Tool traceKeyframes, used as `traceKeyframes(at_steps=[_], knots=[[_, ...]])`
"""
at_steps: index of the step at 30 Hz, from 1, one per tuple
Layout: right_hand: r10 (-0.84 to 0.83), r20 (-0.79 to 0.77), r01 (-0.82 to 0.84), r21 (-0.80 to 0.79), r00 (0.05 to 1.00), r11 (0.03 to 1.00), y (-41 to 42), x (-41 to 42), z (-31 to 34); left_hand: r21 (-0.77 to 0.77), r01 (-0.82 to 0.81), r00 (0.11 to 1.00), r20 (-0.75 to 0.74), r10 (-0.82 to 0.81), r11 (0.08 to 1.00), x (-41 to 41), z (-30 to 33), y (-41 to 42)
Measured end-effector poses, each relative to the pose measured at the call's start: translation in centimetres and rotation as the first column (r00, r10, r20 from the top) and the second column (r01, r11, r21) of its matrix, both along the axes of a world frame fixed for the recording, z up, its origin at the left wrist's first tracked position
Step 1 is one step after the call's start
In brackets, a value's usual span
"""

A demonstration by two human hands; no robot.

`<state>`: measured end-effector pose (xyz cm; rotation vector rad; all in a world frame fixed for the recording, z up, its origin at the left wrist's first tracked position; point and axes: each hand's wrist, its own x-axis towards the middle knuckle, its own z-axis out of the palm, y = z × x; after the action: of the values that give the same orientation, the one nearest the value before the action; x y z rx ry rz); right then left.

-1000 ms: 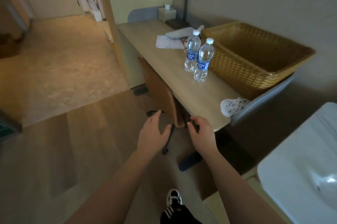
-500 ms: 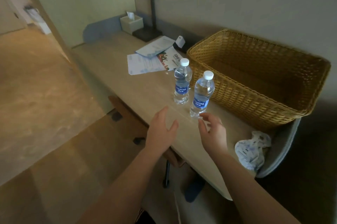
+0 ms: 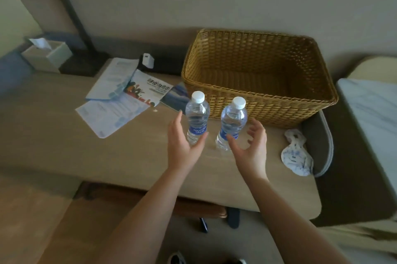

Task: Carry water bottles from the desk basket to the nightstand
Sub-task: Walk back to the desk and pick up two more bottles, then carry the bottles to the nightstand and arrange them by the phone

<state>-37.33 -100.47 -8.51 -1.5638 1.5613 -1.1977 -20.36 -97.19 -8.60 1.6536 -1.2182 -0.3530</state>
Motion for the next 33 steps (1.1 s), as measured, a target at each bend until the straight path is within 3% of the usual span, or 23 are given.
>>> traceKeyframes(at_steps=[6,12,18,24,33], knots=[[0.022,0.021,-0.021,-0.054,1.0,0.998,-2.7,1.8,0.5,-0.061,0.049,0.982,-0.18,-0.06,0.997,0.7,0.6,-4.7],[0.025,0.096,-0.028,0.031,0.995,0.999,-4.4,2.8,0.5,0.03,0.17,0.935,-0.322,-0.151,0.985,1.4,-0.2,-6.7],[-0.011,0.045,0.009,0.055,0.999,0.998,-4.3,2.7,0.2,-0.009,0.144,0.967,-0.209,-0.143,0.989,1.8,-0.9,-6.6],[-0.052,0.007,0.051,0.067,0.999,0.996,-2.2,1.8,0.0,-0.057,0.203,0.956,-0.207,-0.21,0.978,1.0,-1.3,-4.7],[-0.356,-0.024,0.357,0.054,0.934,0.932,5.4,-2.0,-0.5,-0.109,0.376,0.903,-0.178,-0.39,0.92,-2.3,-1.6,-2.3]])
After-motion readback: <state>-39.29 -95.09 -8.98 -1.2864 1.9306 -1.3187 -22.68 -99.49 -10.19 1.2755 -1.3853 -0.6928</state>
